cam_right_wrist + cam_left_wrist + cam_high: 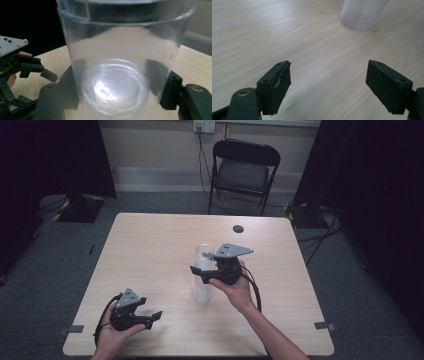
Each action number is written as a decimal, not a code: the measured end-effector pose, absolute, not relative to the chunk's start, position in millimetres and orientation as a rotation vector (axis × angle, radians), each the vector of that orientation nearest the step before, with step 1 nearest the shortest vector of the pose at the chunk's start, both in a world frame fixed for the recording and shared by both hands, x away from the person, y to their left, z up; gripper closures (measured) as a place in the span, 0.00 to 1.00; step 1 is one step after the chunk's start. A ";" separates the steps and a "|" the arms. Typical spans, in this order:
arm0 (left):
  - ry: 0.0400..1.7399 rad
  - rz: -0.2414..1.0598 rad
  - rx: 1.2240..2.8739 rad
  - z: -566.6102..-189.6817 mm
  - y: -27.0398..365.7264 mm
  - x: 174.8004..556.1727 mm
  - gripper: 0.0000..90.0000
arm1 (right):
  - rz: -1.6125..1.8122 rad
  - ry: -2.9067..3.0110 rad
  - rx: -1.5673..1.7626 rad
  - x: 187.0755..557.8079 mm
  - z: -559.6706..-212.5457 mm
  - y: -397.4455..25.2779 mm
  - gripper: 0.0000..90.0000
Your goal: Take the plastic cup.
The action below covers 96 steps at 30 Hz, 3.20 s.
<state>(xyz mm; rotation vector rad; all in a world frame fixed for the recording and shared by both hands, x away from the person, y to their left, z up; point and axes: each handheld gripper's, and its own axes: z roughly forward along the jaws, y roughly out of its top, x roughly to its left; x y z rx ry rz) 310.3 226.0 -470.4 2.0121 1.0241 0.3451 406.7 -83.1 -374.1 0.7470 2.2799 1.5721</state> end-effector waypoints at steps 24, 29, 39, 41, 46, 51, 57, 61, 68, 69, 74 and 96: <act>1.025 0.345 2.016 -469.8 225.7 308.3 0.24 | 1.700 2.200 0.778 406.3 -343.3 -93.1 0.39; 1.015 0.358 1.971 -468.7 225.1 306.9 0.27 | 1.704 2.198 0.786 406.2 -339.8 -95.5 0.40; 0.973 0.335 1.916 -467.9 219.6 304.8 0.30 | 1.746 2.197 0.770 402.2 -328.4 -103.3 0.41; 0.964 0.322 1.895 -467.8 217.3 304.8 0.30 | 1.740 2.188 0.775 401.6 -327.1 -107.0 0.41; 0.920 0.314 1.900 -466.5 209.4 306.3 0.32 | 1.732 2.164 0.786 400.2 -322.7 -115.5 0.41; 0.914 0.306 1.882 -465.0 204.3 305.1 0.34 | 1.728 2.140 0.803 397.2 -319.0 -126.9 0.41; 0.922 0.296 1.827 -460.1 203.5 302.9 0.36 | 1.722 2.116 0.830 393.4 -318.1 -139.3 0.42; 0.942 0.277 1.808 -453.4 202.1 304.2 0.27 | 1.725 2.118 0.858 388.6 -319.3 -149.1 0.42; 0.877 0.265 1.814 -448.8 195.8 304.6 0.28 | 1.704 2.147 0.920 381.0 -331.9 -161.0 0.42; 0.876 0.281 1.814 -448.7 194.1 303.9 0.27 | 1.706 2.156 0.939 379.1 -337.7 -162.7 0.42; 0.846 0.281 1.816 -448.2 185.3 303.6 0.32 | 1.689 2.196 0.967 372.7 -353.3 -164.1 0.42; 0.551 0.344 1.777 -431.8 116.9 305.8 0.55 | 1.817 2.297 1.082 340.5 -397.7 -162.9 0.41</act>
